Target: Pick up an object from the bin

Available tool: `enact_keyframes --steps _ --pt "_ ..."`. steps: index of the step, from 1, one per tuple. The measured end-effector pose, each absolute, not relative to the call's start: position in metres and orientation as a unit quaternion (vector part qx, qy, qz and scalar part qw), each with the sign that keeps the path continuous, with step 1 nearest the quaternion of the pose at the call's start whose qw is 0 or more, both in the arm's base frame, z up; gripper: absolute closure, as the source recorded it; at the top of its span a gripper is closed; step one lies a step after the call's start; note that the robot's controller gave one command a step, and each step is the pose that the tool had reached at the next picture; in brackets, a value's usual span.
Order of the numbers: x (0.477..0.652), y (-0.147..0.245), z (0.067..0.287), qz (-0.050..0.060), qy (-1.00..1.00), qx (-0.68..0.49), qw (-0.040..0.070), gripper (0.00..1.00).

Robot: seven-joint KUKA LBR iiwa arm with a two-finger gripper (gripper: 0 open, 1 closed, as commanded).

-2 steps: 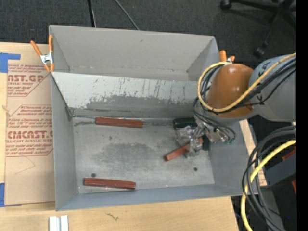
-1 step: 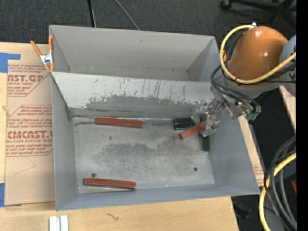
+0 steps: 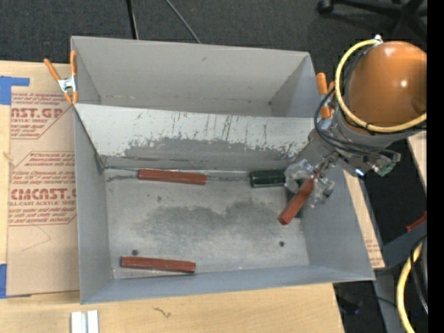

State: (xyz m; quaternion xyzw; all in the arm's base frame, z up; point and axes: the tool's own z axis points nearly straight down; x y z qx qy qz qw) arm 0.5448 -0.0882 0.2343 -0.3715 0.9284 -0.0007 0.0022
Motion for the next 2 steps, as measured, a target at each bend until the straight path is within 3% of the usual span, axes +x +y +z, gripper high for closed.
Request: enact_keyframes --steps 1,2 --pt "0.545 -0.088 0.233 0.001 0.929 -0.37 0.002 1.0" --pt "0.539 -0.116 0.24 0.0 0.878 -0.479 0.001 1.0"
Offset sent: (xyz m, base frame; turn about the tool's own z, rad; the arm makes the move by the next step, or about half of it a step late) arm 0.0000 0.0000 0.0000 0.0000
